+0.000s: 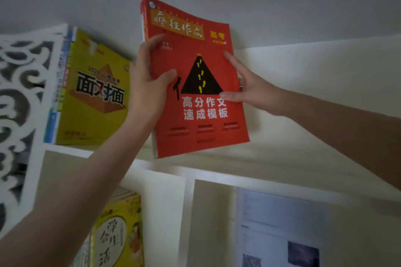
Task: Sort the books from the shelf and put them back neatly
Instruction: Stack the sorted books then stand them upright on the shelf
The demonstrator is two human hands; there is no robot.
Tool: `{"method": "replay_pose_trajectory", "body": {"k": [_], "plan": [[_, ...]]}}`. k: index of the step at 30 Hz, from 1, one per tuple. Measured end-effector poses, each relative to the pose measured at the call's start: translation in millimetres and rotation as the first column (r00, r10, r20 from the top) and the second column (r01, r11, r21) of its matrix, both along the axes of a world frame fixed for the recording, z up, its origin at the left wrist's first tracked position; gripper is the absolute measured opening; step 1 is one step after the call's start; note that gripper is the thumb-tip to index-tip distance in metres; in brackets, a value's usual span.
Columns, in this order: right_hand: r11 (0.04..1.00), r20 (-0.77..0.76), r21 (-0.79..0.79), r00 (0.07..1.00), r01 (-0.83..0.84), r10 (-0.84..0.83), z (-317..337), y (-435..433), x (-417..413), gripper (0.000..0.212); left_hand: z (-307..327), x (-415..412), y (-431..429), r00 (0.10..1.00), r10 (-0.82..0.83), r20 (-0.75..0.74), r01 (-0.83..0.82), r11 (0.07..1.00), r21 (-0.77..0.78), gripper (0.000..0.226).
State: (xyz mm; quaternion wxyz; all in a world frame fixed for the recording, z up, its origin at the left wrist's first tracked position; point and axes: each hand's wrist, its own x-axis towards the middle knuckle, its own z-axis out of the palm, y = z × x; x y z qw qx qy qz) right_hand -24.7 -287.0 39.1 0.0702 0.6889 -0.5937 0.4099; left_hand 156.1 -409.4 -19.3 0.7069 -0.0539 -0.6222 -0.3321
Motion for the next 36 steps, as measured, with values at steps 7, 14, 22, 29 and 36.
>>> {"method": "replay_pose_trajectory", "body": {"k": [7, 14, 22, 29, 36], "plan": [[0.983, -0.038, 0.177, 0.998, -0.043, 0.050, -30, -131, -2, 0.130, -10, 5, -70, 0.958, 0.286, 0.019, -0.285, 0.958, -0.047, 0.059], [0.962, -0.217, 0.091, 0.948, 0.259, -0.235, -47, -218, 16, 0.141, -6, -2, -143, 0.869, 0.492, 0.047, -0.485, 0.868, -0.107, 0.062], [0.981, -0.139, 0.156, 0.986, 0.114, -0.093, -77, -278, 25, 0.140, -6, -6, -195, 0.677, 0.733, 0.063, -0.722, 0.679, -0.132, 0.059], [0.974, -0.199, 0.198, 0.978, 0.109, -0.069, -88, -303, 44, 0.138, -8, -1, -222, 0.508, 0.850, 0.138, -0.851, 0.520, -0.069, 0.059], [0.956, -0.186, 0.287, 0.983, 0.058, -0.003, -94, -300, 52, 0.117, -11, 3, -231, 0.516, 0.854, 0.068, -0.851, 0.520, -0.070, 0.057]]}}
